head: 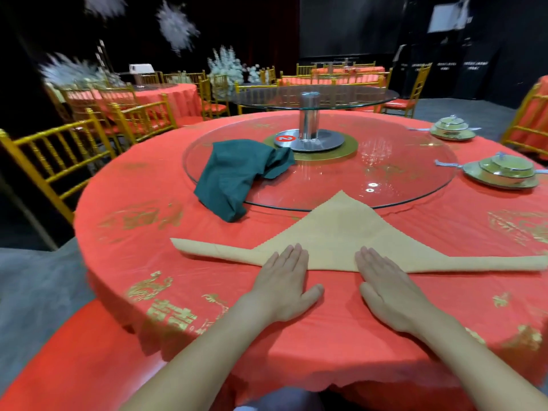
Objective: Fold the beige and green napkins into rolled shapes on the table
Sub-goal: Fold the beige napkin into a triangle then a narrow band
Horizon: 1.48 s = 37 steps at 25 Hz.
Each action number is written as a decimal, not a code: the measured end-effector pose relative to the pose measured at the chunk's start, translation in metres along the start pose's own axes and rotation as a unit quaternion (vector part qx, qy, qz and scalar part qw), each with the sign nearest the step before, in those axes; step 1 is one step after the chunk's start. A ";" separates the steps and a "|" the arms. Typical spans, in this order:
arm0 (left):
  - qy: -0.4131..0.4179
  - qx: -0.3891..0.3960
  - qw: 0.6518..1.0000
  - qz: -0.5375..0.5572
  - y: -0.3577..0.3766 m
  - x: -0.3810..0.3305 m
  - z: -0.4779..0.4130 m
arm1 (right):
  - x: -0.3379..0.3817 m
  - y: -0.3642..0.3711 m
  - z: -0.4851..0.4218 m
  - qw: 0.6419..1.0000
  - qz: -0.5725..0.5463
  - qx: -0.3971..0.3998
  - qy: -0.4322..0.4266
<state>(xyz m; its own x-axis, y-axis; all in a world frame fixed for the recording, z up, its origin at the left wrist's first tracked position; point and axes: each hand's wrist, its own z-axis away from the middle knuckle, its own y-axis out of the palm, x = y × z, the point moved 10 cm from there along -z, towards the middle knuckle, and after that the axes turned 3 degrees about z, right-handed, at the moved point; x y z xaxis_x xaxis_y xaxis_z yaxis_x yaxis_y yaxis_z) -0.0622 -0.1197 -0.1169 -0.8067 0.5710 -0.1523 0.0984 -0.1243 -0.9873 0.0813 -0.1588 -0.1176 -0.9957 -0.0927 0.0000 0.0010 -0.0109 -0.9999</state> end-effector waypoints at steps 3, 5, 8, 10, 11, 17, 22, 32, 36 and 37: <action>-0.013 -0.004 1.000 0.005 -0.002 0.022 0.009 | -0.004 0.001 -0.001 1.000 0.007 0.002 0.002; -0.022 -0.006 1.000 0.002 -0.004 0.036 0.013 | -0.005 0.001 -0.001 1.000 0.011 0.005 0.003; -0.040 -0.004 0.999 0.000 -0.006 0.057 0.019 | -0.004 0.000 -0.001 1.000 0.011 0.001 0.000; -0.052 -0.006 0.999 -0.001 -0.008 0.072 0.021 | -0.004 -0.001 0.000 1.000 0.001 -0.001 -0.001; -0.059 -0.007 0.998 0.000 -0.010 0.080 0.022 | -0.004 -0.002 0.000 1.000 -0.005 -0.002 -0.002; -0.125 0.003 0.992 0.002 -0.013 0.129 0.030 | -0.004 -0.001 0.000 1.000 -0.021 -0.003 0.000; -0.163 0.014 0.987 0.004 -0.018 0.149 0.035 | -0.004 0.000 0.001 1.000 -0.029 -0.003 0.000; 0.057 -0.077 0.994 -0.047 -0.021 -0.015 -0.014 | -0.005 -0.005 -0.006 1.000 -0.017 0.001 -0.004; 0.145 -0.177 0.971 -0.074 -0.044 -0.031 -0.017 | -0.024 -0.030 -0.010 0.997 0.008 -0.061 -0.038; 0.141 -0.168 0.973 -0.075 -0.044 -0.027 -0.020 | -0.027 -0.035 -0.008 0.996 0.021 -0.078 -0.049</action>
<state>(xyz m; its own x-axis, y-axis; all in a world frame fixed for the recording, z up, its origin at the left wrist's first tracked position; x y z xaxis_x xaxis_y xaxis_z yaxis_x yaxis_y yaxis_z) -0.0332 -0.1138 -0.0706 -0.6393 0.7681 0.0348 0.2160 0.2228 -0.9506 0.1078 -0.1479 -0.0823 -0.9814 -0.1857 -0.0482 0.0203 0.1492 -0.9886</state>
